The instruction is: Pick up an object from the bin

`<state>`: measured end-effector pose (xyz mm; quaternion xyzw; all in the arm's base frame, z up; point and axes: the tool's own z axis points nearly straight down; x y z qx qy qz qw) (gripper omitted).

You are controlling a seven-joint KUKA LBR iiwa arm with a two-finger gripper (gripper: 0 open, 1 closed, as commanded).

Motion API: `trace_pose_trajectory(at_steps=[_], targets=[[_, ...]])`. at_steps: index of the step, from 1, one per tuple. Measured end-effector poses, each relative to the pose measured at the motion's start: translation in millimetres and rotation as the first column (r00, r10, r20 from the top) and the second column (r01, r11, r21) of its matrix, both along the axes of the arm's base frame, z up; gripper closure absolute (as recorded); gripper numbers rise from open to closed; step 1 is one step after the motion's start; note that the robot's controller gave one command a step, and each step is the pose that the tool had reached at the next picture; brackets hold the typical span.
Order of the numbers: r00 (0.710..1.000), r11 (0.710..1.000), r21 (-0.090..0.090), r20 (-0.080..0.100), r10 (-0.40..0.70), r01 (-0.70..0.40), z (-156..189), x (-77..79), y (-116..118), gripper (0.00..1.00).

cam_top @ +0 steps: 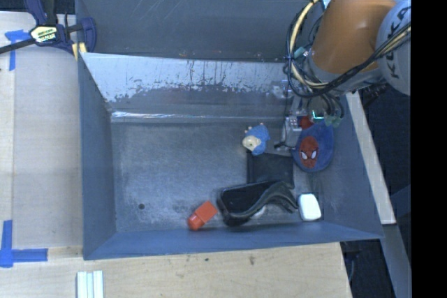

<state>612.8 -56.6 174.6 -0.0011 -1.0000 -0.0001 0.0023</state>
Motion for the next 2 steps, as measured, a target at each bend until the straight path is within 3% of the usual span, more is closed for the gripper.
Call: trace_pose_trajectory(at_steps=[1,2], targets=[[0.972,0.972,0.0,0.001,0.234,-0.234,-103.2,-6.1,-51.5,0.0],[0.924,0.924,-0.004,0.009,0.382,-0.382,-103.4,-73.5,2.4,0.0]])
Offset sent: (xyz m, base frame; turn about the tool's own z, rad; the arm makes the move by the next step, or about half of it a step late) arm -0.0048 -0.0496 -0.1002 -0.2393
